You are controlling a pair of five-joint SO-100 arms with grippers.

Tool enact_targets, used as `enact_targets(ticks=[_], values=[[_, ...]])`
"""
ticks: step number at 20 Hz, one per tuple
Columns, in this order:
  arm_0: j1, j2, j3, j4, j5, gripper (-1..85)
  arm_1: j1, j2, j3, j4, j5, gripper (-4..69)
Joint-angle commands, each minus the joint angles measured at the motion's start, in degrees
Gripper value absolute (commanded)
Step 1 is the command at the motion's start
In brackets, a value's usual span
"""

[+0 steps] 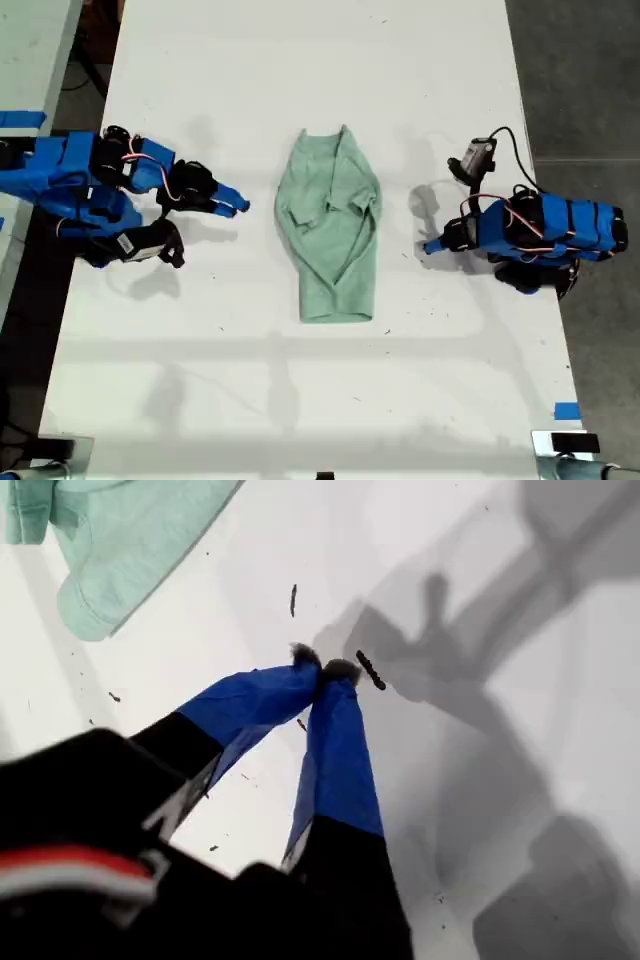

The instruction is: Fold t shirt

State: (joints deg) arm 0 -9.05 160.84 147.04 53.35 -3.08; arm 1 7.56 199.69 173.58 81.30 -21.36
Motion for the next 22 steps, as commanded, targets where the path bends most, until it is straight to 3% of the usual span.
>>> enact_targets(ticks=[1,6,13,14,18,20,22], values=[[-2.1,27.5,17.7,-3.5,0.6,-0.1,0.1,0.5,3.3,-1.8,-0.7,2.2],[-5.2,44.7,35.4,-1.1,1.9,-0.2,0.1,0.5,3.3,-1.8,-0.4,2.0],[-5.3,44.6,36.2,5.4,2.9,0.5,0.1,0.5,3.3,-1.8,-0.2,1.8],[-5.5,44.4,36.7,8.7,3.5,2.9,0.2,0.5,3.3,-1.8,0.0,1.9],[-5.3,44.6,36.6,8.9,3.7,6.7,0.3,0.5,3.3,-1.8,1.8,5.2],[-5.2,44.6,36.6,8.9,3.7,6.8,0.2,0.6,3.3,-1.8,-7.4,5.7],[-5.2,44.6,36.6,8.9,3.7,6.8,-4.2,0.7,3.3,-1.9,-6.9,5.8]])
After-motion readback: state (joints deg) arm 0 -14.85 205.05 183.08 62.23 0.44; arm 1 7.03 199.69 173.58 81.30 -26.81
